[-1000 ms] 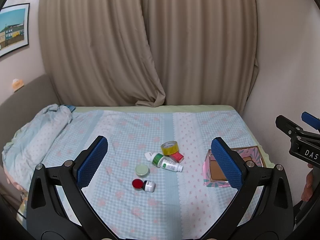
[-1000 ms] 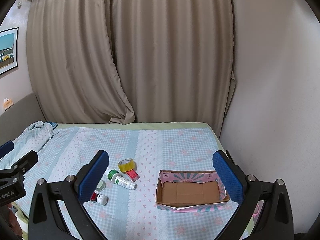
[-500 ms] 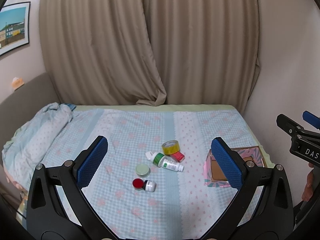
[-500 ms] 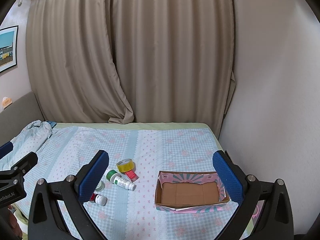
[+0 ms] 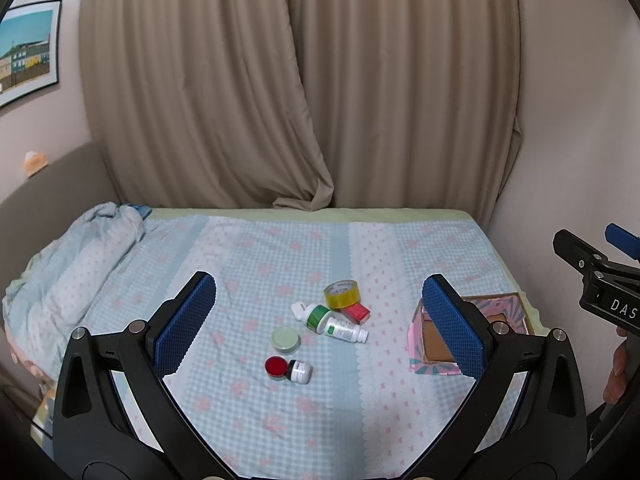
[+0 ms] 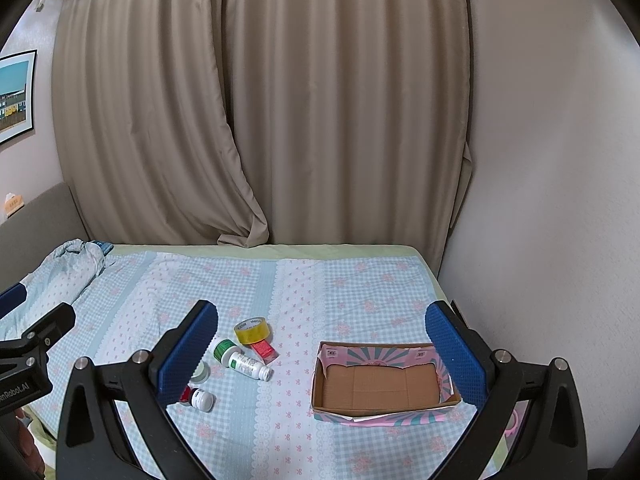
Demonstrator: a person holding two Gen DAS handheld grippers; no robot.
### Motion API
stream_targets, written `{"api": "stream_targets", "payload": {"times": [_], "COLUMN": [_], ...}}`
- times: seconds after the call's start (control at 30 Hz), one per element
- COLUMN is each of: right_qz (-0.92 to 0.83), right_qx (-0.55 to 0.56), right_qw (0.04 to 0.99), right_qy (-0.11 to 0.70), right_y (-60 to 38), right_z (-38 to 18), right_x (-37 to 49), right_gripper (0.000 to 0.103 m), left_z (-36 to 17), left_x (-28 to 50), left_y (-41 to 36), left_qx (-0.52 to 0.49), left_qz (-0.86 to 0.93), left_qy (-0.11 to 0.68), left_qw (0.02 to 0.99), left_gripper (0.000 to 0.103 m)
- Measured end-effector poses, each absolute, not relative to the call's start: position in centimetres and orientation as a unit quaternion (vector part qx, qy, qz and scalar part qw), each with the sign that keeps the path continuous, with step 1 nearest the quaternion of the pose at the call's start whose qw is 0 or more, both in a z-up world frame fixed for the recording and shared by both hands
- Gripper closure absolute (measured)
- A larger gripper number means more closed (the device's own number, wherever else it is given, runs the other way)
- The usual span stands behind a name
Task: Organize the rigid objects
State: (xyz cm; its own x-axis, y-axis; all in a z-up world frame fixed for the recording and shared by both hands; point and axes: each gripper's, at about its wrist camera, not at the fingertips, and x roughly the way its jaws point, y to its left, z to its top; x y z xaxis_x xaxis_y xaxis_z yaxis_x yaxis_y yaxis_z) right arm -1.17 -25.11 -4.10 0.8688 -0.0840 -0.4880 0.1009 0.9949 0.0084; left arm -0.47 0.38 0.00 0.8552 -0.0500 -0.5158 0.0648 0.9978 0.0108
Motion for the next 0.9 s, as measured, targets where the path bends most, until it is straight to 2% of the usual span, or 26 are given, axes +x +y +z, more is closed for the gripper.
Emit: {"api": "stream_targets", "payload": {"times": [0.73, 0.9], "right_qz": [-0.047, -0.04], "right_qx": [0.016, 0.014], "right_qw": [0.966, 0.964], "right_qy": [0.254, 0.263], "right_y": [-24.7, -24.7], "right_z": [-4.6, -4.8], "right_x": [-0.9, -0.4], "right_gripper": [0.0, 0.0], "left_z": [-1.0, -1.8], "left_x": [0.7, 1.8], "left_y": [0.2, 0.7], "left_qx": [0.011, -0.009], "left_qz": [-0.021, -0.019], "left_qy": [0.277, 0.3], "left_qw": [0.961, 0.954], "left_gripper": [0.001, 0.001]}}
